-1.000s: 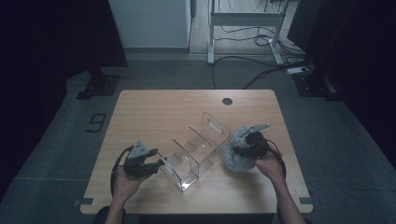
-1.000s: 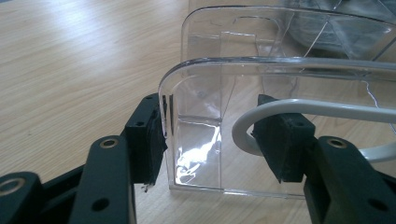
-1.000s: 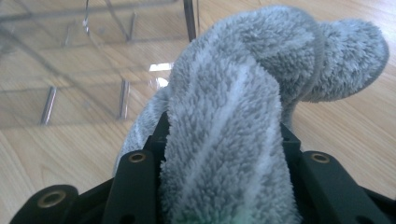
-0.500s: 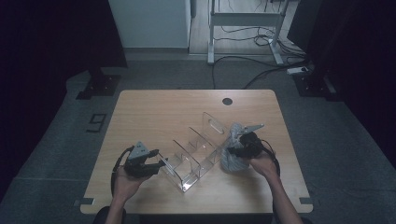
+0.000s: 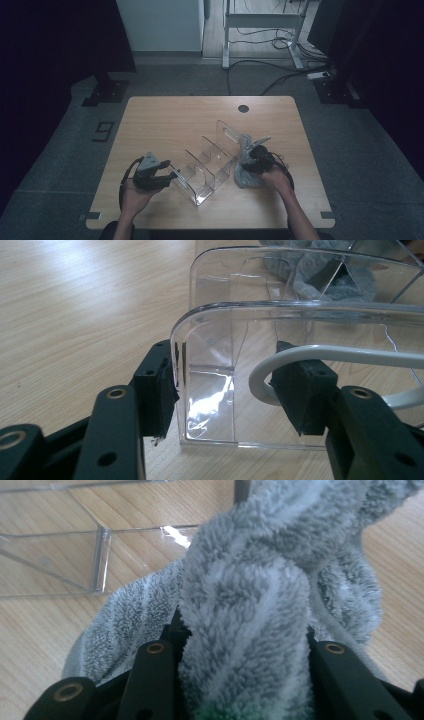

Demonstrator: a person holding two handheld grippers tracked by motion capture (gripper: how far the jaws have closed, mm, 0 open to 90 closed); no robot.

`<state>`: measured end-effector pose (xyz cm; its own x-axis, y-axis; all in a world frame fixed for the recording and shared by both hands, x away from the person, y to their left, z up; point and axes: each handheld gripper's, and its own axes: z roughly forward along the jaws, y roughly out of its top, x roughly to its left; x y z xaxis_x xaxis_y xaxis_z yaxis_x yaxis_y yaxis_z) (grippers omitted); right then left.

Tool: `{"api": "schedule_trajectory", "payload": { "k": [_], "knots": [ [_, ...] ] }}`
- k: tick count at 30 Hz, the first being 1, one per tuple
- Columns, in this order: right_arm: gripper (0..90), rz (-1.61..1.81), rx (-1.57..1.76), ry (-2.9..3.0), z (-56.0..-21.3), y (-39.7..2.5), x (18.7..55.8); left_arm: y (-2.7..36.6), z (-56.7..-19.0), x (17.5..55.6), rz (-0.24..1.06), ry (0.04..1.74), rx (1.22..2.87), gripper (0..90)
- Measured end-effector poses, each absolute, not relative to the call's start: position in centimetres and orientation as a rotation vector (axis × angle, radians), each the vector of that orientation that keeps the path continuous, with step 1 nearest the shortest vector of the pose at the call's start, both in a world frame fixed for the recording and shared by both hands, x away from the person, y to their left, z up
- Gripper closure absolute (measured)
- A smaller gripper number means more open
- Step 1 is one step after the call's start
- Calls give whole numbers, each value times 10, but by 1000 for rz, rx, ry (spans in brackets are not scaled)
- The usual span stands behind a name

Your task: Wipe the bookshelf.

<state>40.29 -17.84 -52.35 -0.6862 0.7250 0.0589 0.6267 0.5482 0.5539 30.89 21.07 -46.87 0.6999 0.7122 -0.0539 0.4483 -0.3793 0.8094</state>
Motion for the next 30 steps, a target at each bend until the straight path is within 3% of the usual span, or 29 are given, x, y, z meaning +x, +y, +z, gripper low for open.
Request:
{"api": "schedule_trajectory", "payload": {
  "k": [30],
  "knots": [
    [600, 1000, 1088, 2631, -482, -211, 352, 211, -469, 308, 382, 907, 2026, 439]
  ]
}}
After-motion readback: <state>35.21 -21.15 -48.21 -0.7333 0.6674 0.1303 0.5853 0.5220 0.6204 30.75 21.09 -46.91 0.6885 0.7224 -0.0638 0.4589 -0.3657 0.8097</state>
